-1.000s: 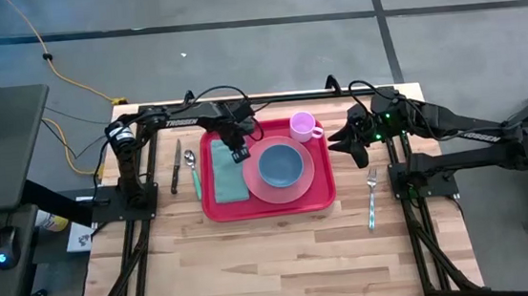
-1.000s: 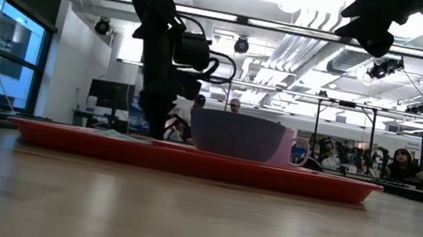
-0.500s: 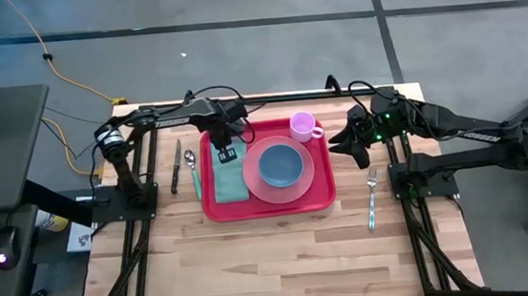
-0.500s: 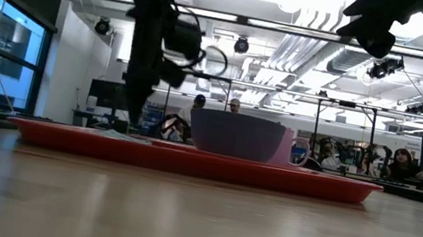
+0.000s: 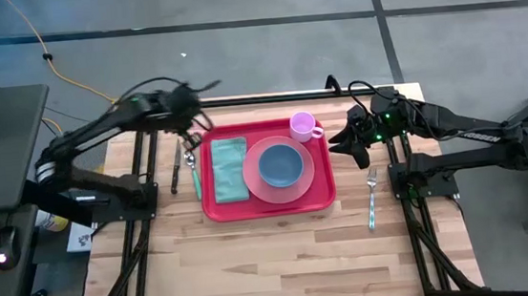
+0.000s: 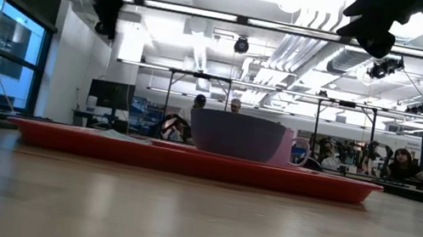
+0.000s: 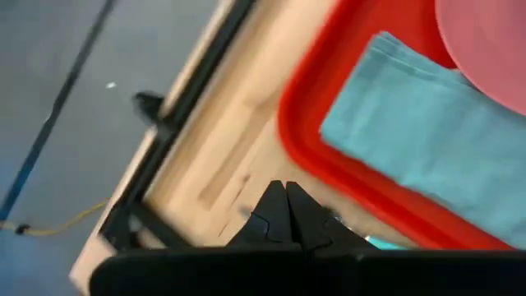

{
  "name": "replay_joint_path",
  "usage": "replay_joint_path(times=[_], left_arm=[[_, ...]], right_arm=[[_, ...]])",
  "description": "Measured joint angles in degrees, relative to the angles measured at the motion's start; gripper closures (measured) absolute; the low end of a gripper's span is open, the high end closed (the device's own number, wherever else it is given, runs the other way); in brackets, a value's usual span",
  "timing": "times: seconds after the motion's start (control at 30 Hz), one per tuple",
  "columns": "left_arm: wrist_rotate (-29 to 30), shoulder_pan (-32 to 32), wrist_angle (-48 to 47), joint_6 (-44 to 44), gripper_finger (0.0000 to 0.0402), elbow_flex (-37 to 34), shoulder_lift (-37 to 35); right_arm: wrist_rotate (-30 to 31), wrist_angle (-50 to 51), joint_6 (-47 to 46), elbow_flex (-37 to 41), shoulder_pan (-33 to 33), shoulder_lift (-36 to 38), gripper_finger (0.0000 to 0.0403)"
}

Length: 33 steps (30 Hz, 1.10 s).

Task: Set up tray
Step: Put the fork on the blue towel on the tray

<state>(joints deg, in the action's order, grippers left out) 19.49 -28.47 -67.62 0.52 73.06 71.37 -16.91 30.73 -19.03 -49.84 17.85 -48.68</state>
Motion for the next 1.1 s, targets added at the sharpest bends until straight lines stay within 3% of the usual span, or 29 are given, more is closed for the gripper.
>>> replay_joint_path(times=[0.23, 0.37, 0.6, 0.93, 1.1], left_arm=[[3.56, 0.00, -11.89, -12.54, 0.0393, -0.02, -10.33], [5.29, 1.74, -18.22, -20.02, 0.0393, -0.09, -12.67], [9.70, 7.76, -22.49, -25.85, 0.0384, -0.09, -14.70], [10.71, 11.86, -22.22, -26.26, 0.0379, -3.10, -17.74], [10.68, 13.67, -20.08, -19.72, 0.0369, -3.32, -18.68]], right_arm=[[0.24, 0.05, -0.06, 0.00, 0.00, 0.02, 0.0261], [0.27, 0.43, -0.57, 0.00, 0.00, 0.01, 0.0261], [0.15, 1.17, -3.03, 0.02, 0.00, 0.01, 0.0261], [-4.26, 4.41, -6.19, 0.02, 0.00, 0.01, 0.0262], [-10.29, 5.93, -8.04, -1.33, -2.31, -0.21, 0.0272]])
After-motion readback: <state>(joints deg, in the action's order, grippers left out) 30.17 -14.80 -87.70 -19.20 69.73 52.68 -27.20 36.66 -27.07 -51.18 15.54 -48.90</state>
